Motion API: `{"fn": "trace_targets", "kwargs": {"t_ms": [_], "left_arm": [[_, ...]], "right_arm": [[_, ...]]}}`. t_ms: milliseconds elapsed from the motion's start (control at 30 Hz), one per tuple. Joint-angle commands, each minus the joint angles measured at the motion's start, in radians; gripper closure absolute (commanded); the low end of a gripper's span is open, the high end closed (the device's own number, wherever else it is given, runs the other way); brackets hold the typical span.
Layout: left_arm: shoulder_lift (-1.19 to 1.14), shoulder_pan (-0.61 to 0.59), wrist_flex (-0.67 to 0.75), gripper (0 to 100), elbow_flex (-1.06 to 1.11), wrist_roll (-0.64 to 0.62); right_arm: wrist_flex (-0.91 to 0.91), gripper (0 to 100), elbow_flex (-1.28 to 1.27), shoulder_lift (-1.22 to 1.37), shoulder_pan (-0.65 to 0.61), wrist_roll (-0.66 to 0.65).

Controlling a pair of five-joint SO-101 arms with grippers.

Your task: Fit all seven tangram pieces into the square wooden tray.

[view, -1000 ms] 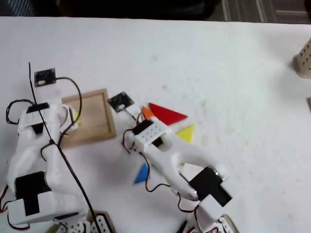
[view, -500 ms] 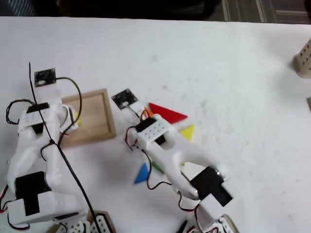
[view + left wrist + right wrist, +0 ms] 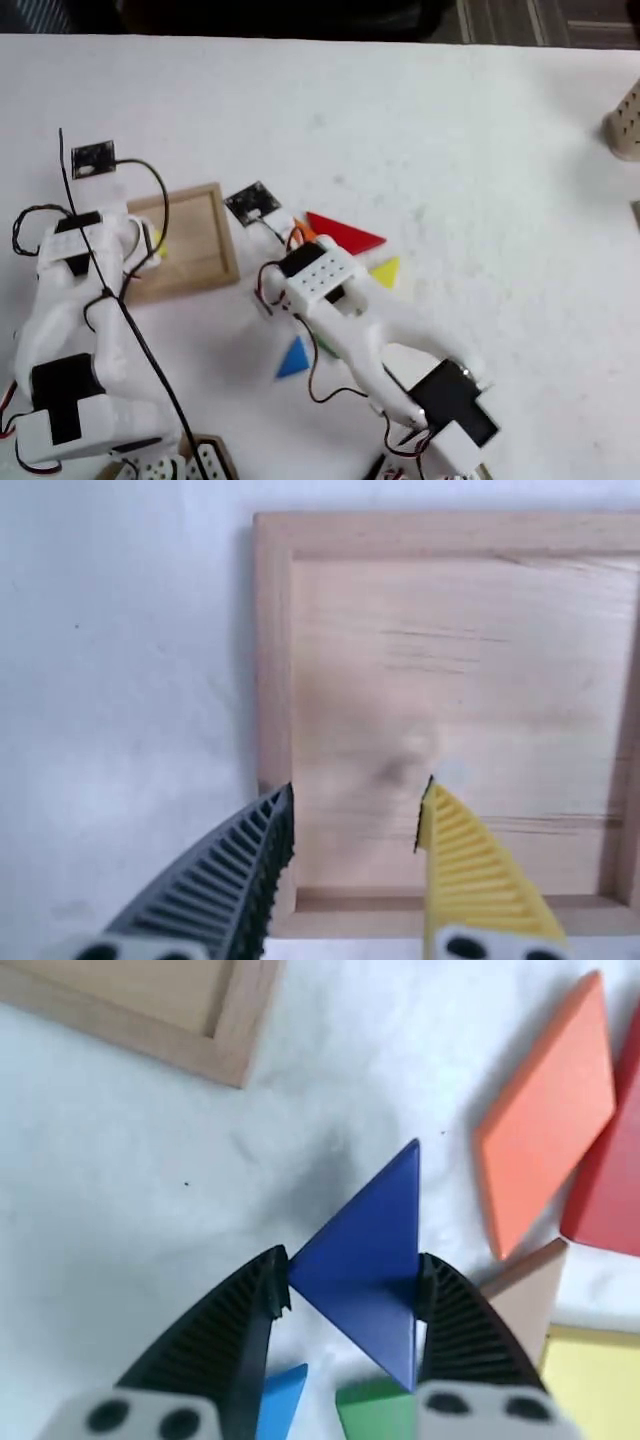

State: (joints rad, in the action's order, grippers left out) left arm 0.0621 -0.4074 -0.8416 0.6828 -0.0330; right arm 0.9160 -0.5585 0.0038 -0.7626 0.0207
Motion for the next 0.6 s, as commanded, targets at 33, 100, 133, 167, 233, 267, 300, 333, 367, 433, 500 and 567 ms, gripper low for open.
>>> {"fn": "trace_targets", "kwargs": {"t_ms": [33,100,133,167,233,267,300,333,367,433,500,567], "left_arm": [[0.016,0.093,0.006,77,-0.011,0.1],[0.039,0.131,0.006,77,0.006,0.123],[0.058,0.15,0.006,77,0.021,0.132],[0.079,0.174,0.006,76,0.043,0.141],[0.137,0.228,0.006,71,0.089,0.146],[0.174,0.251,0.006,69,0.118,0.146],[0.214,0.274,0.006,67,0.149,0.147],[0.259,0.298,0.006,65,0.181,0.149],[0.306,0.321,0.008,64,0.213,0.149],[0.407,0.346,0.008,65,0.261,0.143],[0.518,0.343,0.008,65,0.302,0.14],[0.621,0.323,0.006,65,0.342,0.109]], "right_arm": [[0.015,89.2,0.006,-0.067,0.013,-0.006],[0.015,89.2,0.006,-0.065,0.027,-0.005],[0.015,89.2,0.006,-0.067,0.031,-0.006],[0.015,89.2,0.006,-0.068,0.041,-0.006],[0.015,89.2,0.006,-0.068,0.058,-0.005],[0.015,89.2,0.006,-0.068,0.064,-0.006],[0.015,89.2,0.006,-0.068,0.07,-0.006],[0.015,89.2,0.006,-0.068,0.076,-0.006],[0.015,89.2,0.006,-0.068,0.079,-0.008],[0.015,89.2,0.006,-0.068,0.09,-0.009],[0.015,89.2,0.006,-0.068,0.096,-0.009],[0.015,89.2,0.006,-0.068,0.097,-0.009]]}}
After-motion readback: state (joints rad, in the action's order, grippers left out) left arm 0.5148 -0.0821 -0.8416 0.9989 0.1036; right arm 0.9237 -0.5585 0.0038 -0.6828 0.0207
